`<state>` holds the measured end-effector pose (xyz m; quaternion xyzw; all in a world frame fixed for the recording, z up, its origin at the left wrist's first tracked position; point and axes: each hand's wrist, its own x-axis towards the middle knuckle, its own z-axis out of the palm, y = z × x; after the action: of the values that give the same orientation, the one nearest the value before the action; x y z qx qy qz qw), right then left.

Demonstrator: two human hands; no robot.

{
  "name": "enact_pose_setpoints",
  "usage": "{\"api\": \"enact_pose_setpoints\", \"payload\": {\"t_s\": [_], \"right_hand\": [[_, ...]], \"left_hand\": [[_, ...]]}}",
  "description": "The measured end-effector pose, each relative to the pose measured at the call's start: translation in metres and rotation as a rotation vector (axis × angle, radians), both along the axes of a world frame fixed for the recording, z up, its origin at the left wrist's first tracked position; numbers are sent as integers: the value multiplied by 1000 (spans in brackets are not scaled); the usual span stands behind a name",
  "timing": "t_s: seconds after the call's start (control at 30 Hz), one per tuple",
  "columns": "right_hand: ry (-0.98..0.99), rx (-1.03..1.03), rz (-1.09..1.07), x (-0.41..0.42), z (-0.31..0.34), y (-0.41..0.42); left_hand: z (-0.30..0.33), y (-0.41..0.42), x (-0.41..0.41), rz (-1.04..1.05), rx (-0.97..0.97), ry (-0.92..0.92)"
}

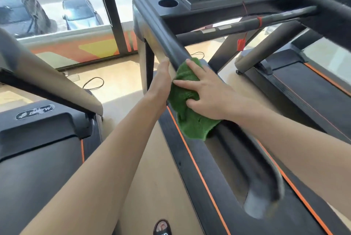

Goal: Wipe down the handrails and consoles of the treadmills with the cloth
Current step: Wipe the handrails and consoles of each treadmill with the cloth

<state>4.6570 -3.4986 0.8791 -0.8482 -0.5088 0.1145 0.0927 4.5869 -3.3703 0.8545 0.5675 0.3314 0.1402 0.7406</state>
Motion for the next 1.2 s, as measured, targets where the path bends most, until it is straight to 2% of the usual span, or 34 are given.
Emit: {"api": "enact_pose_setpoints", "payload": {"t_s": [0.17, 0.3, 0.47, 0.57, 0.7, 0.73, 0.8, 0.93, 1.03, 1.1, 1.2], "right_hand": [[63, 4, -155, 34, 1, 73], [157, 85, -247, 35, -4, 52], [507, 196, -332, 19, -24, -29], [684, 259, -358, 21, -31, -39], [969, 294, -411, 38, -16, -1], [986, 293, -453, 44, -14, 14], [1040, 310, -451, 62, -12, 36], [1269, 358, -563, 89, -19, 78], [1301, 443, -511, 77, -18, 62], [1065, 459, -485, 62, -14, 43], [675, 331, -234, 42, -10, 25]], "left_hand": [[-2, 21, 6, 55, 17, -83], [-10, 26, 7, 14, 34, -64], [-8, 28, 15, -32, 102, 21], [-1, 30, 32, 13, 134, 56], [-9, 42, 60, 128, 228, 158], [-12, 44, 62, 131, 249, 172], [-12, 47, 67, 159, 228, 172], [-9, 54, 69, 191, 198, 167], [-10, 61, 66, 191, 182, 137], [-14, 69, 68, 183, 153, 132], [-7, 80, 70, 184, 91, 110]]}}
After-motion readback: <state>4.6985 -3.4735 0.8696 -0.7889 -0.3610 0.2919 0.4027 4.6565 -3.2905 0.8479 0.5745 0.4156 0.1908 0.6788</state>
